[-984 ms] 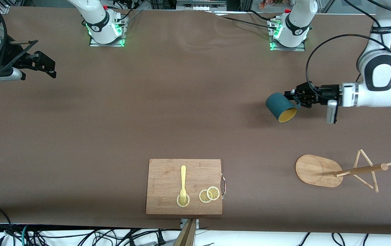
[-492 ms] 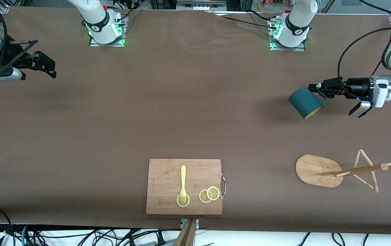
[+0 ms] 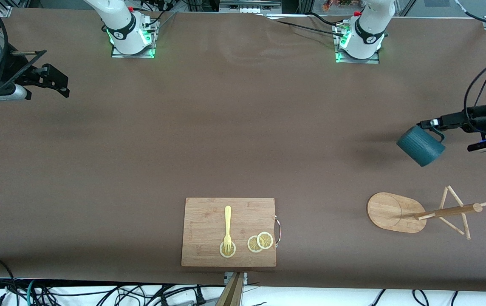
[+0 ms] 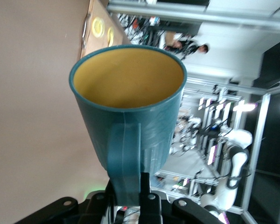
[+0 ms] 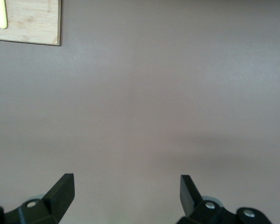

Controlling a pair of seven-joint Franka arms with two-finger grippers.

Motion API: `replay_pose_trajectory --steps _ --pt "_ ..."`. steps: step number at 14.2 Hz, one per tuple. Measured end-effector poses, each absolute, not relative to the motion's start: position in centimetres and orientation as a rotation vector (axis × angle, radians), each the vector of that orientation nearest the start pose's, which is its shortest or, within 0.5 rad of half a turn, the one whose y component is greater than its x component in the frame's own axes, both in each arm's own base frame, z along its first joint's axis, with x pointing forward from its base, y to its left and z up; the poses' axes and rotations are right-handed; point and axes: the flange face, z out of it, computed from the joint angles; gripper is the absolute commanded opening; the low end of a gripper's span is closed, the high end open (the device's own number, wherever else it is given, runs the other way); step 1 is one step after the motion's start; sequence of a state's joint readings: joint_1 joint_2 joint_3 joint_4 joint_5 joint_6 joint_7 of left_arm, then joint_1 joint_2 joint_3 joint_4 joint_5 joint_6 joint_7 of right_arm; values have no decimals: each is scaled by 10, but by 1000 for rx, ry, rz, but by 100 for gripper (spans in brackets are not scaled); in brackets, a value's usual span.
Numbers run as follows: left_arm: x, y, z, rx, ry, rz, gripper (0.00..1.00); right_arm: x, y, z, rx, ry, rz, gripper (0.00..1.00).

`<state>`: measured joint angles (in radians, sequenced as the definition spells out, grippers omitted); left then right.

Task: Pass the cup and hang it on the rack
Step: 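Lift the mug by its handle and carry it toward the rack, then lower the mug handle onto a rack peg with the left gripper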

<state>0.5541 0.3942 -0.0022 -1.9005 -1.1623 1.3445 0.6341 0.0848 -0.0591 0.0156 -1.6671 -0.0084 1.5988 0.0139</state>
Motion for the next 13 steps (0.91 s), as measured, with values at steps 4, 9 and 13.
replay_pose_trajectory --steps 4,9,13 --pt "556 205 291 1570 282 1 0 535 53 614 -3148 -137 13 100" --pt "581 214 276 1487 293 60 0 535 53 614 -3148 -137 13 100" --pt "590 213 252 1402 333 85 0 535 53 614 -3148 -137 13 100"
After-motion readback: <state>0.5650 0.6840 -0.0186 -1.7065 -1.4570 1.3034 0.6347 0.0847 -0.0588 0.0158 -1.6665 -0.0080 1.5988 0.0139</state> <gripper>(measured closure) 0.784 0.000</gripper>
